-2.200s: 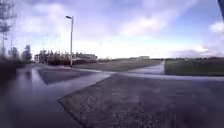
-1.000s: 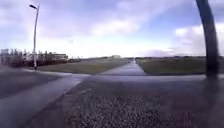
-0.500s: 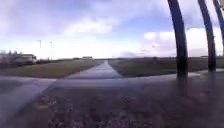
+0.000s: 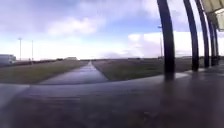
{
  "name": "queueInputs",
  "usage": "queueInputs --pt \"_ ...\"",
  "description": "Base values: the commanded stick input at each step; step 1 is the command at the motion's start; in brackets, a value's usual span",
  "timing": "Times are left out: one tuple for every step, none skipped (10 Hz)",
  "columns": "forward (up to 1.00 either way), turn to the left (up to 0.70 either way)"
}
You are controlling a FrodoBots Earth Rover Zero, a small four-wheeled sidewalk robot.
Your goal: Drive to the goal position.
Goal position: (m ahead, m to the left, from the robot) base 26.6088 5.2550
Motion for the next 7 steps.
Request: queueInputs --pt "0.0 1.0" --pt "0.0 0.65" --pt "0.0 0.18" --pt "0.0 0.0" --pt "0.0 0.0" --pt "0.0 0.0" --pt "0.0 0.39"
